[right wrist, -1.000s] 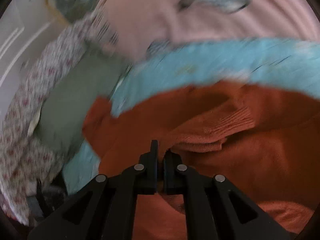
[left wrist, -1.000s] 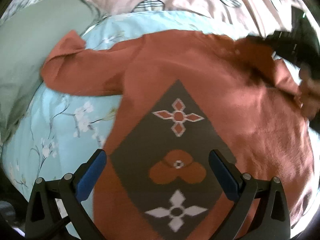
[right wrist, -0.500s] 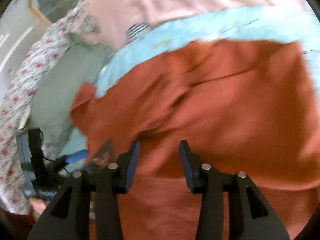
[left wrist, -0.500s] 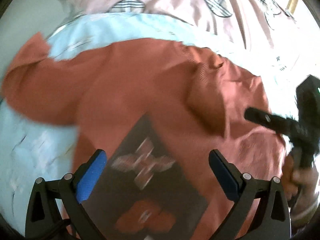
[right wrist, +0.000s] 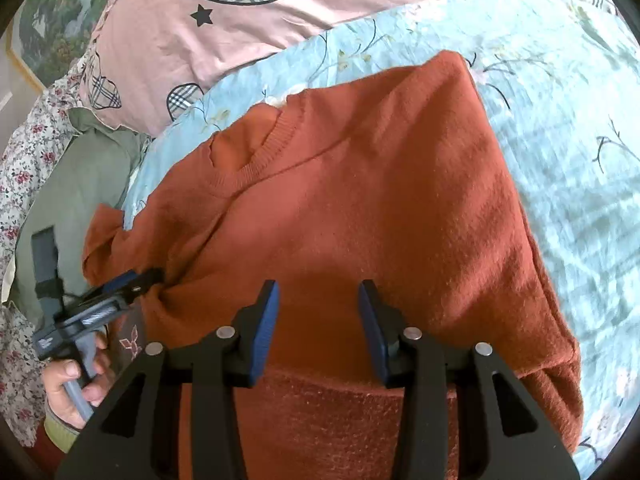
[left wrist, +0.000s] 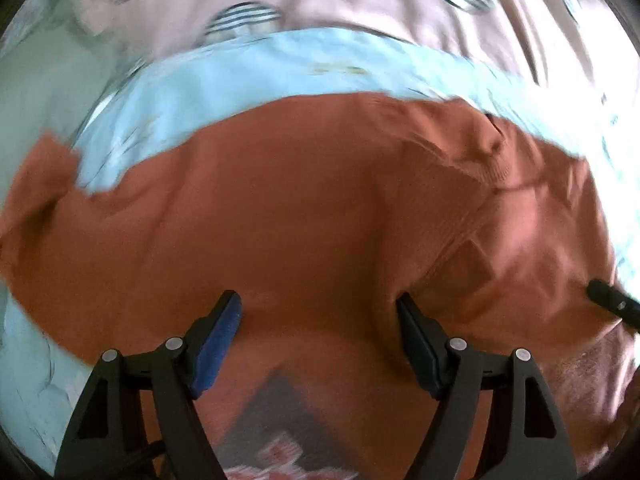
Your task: Fold small clothes
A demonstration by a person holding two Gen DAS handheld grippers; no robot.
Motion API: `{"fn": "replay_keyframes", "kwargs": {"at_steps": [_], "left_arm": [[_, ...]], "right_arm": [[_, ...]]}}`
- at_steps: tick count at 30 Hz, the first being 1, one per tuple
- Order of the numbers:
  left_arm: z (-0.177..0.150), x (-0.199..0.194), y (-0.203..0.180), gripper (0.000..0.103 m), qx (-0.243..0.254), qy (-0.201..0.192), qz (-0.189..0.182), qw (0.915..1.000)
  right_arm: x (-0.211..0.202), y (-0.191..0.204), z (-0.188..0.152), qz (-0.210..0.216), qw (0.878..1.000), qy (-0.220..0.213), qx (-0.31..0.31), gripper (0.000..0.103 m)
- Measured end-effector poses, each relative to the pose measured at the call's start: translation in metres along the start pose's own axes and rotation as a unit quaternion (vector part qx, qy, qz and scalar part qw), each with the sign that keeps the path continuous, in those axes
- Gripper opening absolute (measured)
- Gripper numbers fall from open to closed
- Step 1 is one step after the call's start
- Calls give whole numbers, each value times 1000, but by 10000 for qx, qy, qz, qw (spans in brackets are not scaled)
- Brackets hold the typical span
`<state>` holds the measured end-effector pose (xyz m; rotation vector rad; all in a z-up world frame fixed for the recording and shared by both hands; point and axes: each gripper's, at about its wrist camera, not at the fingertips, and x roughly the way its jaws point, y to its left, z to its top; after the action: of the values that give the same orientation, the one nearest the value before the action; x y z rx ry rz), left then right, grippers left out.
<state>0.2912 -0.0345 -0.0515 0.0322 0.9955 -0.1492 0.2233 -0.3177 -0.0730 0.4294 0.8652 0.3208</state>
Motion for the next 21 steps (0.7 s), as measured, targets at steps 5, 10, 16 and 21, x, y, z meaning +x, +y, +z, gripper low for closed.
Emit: {"fn": "replay_keyframes", "kwargs": {"at_steps": [5, 10, 16, 21], "left_arm": [[-3, -15, 3, 88, -215, 2, -1017, 9946], [11, 1, -25, 95, -59, 153, -665, 9977], [-21, 4, 3, 79, -112, 116, -846, 9963], [-27, -7, 43, 75, -576, -243, -935, 9937]], "right_arm": [[1, 3, -3, -4, 10000, -2, -49, 44], [-4, 5, -3, 50, 10000, -45, -29, 44], [-29, -5, 2, -169, 9988, -449, -33, 48], [-39, -33, 26, -831, 9939, -713, 107, 61]]}}
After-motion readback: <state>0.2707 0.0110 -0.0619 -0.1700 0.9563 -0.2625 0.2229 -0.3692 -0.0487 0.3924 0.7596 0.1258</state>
